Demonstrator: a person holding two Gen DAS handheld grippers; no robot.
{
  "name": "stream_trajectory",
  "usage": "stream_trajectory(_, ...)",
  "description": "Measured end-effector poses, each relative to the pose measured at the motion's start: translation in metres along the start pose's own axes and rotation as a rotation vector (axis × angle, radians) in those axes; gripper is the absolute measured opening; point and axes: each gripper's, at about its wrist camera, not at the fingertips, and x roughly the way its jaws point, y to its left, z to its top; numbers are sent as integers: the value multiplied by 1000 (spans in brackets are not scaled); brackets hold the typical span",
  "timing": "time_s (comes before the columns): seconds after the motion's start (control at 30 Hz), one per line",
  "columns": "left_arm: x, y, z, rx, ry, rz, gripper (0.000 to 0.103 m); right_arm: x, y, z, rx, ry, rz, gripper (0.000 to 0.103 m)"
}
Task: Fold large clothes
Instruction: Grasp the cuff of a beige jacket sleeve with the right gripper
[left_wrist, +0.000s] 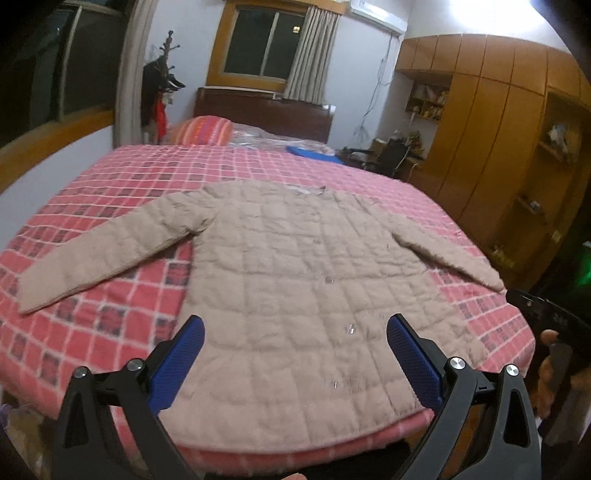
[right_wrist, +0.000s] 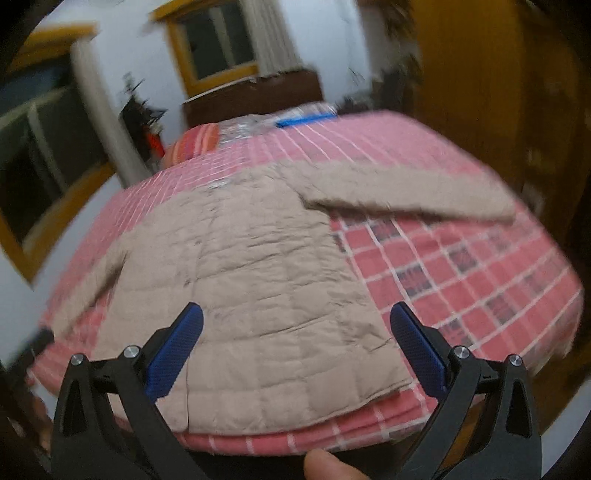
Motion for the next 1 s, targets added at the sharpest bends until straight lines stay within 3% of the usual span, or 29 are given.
stream_trajectory(0.17,28,-4,15,49,18,9,99,35,-93,28,334,17,49,100)
stream_trajectory(0.2,33,-5,17,63,22,3,99,41,-112,33,390,12,33,92)
stream_trajectory(0.23,37,-6,20,73,23,-4,99,44,-126,36,427,9,30,76)
stream_trajectory(0.3,46,-8,25,93,22,-12,99,61,-164,45,535,29,35,64)
stream_trajectory(0.5,71,-4,40,84,39,-48,99,90,-266,60,865,-21,81,55)
stream_trajectory(0.7,95,13,56,20,62,-63,99,101,-321,74,993,-150,73,53)
stream_trajectory(1.0,129,21,68,-8,107,-45,99,142,-353,71,1106,-118,29,52)
